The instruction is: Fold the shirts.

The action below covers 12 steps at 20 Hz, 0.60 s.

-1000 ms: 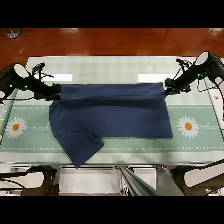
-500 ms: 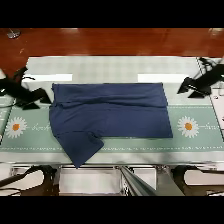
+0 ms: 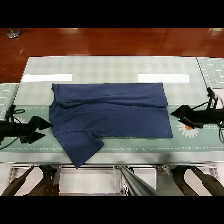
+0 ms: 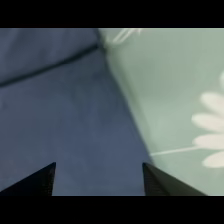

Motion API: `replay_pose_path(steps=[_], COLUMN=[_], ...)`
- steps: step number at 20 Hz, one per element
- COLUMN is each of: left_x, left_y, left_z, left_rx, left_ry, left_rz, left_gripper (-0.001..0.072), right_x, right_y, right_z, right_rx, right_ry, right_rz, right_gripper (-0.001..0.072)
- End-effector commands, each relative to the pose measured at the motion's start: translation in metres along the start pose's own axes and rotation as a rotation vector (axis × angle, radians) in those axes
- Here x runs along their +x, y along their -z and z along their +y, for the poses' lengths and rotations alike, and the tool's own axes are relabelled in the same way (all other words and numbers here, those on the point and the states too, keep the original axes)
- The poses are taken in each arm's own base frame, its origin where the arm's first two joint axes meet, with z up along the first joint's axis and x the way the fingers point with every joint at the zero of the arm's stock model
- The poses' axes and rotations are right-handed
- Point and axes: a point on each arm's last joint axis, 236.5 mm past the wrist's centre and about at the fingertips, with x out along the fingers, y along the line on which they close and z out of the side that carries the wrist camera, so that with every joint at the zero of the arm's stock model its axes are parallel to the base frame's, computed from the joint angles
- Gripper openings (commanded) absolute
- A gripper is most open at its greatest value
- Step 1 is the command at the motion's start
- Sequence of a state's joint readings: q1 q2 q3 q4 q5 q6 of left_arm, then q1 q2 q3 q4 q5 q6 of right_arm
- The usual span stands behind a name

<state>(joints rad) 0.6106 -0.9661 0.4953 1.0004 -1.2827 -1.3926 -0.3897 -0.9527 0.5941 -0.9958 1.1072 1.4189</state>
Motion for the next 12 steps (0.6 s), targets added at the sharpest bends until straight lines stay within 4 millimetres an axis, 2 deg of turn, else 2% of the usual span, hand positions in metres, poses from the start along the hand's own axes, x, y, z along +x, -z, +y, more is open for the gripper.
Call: replay_pose_path(steps=[1, 4, 7, 10, 12], left_x=[0.020, 0.029, 0.030, 0.043, 0.051], left_y=[0.022, 0.033, 0.034, 0.050, 0.064], left_z=[0.007, 0.011, 0.004, -0.003, -0.009], left_rx=[-0.050, -0.060, -0.053, 0.017, 0.074], left_ry=[0.049, 0.052, 0.073, 0.049, 0.032], left_rz=[0.026, 0.050, 0.056, 0.122, 0.181], left_gripper=[0.0704, 0.0704, 0.0704, 0.0704, 0.0704], right_x=[0.017, 0.021, 0.020, 0.020, 0.017], right_y=[0.039, 0.044, 0.041, 0.039, 0.030], right_z=[0.013, 0.020, 0.029, 0.035, 0.035], right_rx=[-0.003, -0.015, 0.008, 0.024, 0.046], right_ry=[-0.080, -0.087, -0.123, -0.147, -0.154], right_rz=[0.029, 0.043, 0.029, 0.021, -0.005], right_gripper=[0.0618, 0.0617, 0.0617, 0.0617, 0.0616])
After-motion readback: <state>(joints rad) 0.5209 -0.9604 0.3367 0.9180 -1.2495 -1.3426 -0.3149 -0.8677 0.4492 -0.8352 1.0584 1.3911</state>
